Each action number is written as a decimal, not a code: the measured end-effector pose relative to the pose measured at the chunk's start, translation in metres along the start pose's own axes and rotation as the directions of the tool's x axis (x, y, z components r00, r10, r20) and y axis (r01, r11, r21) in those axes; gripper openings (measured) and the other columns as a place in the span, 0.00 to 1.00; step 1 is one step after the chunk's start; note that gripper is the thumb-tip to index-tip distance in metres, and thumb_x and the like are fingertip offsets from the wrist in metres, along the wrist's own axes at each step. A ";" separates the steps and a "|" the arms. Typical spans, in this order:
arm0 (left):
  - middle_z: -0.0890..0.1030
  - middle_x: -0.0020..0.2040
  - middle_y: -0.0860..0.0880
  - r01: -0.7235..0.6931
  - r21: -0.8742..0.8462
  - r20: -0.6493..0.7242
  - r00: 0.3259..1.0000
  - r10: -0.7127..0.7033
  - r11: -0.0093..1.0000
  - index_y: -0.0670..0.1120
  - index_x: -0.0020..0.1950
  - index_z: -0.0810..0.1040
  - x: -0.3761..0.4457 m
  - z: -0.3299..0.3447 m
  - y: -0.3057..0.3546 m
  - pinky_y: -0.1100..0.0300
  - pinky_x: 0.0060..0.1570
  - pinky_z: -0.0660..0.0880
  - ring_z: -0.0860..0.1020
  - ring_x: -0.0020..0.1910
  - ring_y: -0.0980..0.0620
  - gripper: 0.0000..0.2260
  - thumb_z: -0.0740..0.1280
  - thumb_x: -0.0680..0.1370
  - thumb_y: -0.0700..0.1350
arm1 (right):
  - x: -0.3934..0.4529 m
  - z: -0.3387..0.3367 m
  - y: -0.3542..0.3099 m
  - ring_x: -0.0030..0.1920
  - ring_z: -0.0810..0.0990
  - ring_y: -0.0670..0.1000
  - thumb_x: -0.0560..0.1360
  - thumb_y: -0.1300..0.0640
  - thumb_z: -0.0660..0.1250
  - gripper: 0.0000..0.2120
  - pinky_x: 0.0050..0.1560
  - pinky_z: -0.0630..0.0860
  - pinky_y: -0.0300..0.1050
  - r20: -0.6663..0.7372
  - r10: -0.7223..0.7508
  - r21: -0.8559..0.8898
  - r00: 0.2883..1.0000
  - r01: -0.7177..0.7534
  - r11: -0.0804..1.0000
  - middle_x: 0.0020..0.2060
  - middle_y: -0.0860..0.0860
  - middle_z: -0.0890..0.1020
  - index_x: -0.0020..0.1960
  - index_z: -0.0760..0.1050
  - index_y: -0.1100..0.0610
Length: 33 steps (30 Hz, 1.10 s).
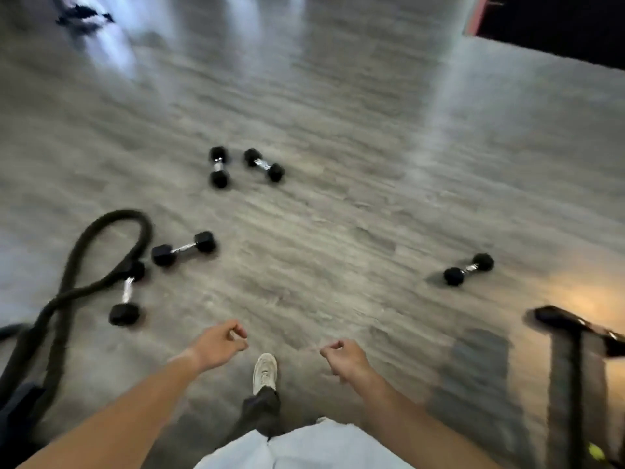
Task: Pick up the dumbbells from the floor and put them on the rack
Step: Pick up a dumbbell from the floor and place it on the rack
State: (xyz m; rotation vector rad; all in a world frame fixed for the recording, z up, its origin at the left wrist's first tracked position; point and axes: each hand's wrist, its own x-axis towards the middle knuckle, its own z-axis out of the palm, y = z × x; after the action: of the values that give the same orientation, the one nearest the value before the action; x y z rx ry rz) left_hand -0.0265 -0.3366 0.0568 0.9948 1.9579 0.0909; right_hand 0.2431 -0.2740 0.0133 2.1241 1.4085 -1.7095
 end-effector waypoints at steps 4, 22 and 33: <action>0.76 0.32 0.52 -0.178 0.137 0.128 0.979 0.161 0.974 0.49 0.45 0.79 0.072 -0.025 0.086 0.63 0.33 0.70 0.73 0.29 0.55 0.04 0.73 0.77 0.43 | 0.028 -0.044 0.000 0.35 0.76 0.52 0.75 0.53 0.65 0.12 0.37 0.69 0.43 -0.148 0.146 0.183 0.978 -0.118 0.976 0.31 0.51 0.77 0.33 0.72 0.52; 0.79 0.42 0.53 -0.678 0.466 0.682 0.685 0.258 0.568 0.55 0.50 0.78 0.253 0.089 0.482 0.65 0.40 0.73 0.78 0.38 0.56 0.02 0.70 0.78 0.51 | 0.145 -0.257 0.037 0.39 0.79 0.50 0.74 0.50 0.69 0.06 0.38 0.74 0.41 -0.219 0.587 0.816 0.780 -0.183 0.548 0.38 0.48 0.82 0.42 0.77 0.51; 0.80 0.46 0.52 -0.750 0.517 0.736 0.635 0.235 0.412 0.55 0.51 0.78 0.315 0.164 0.721 0.65 0.41 0.72 0.78 0.43 0.54 0.03 0.69 0.79 0.51 | 0.221 -0.457 0.032 0.38 0.80 0.50 0.75 0.52 0.68 0.05 0.35 0.72 0.39 -0.214 0.582 0.908 0.784 -0.060 0.415 0.37 0.49 0.82 0.42 0.76 0.52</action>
State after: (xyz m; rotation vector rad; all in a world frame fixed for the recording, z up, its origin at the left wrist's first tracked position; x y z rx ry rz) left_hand 0.4512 0.3094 0.0498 1.9685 0.9709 -0.7538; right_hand 0.5927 0.0954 -0.0060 3.2540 -0.1698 -1.9666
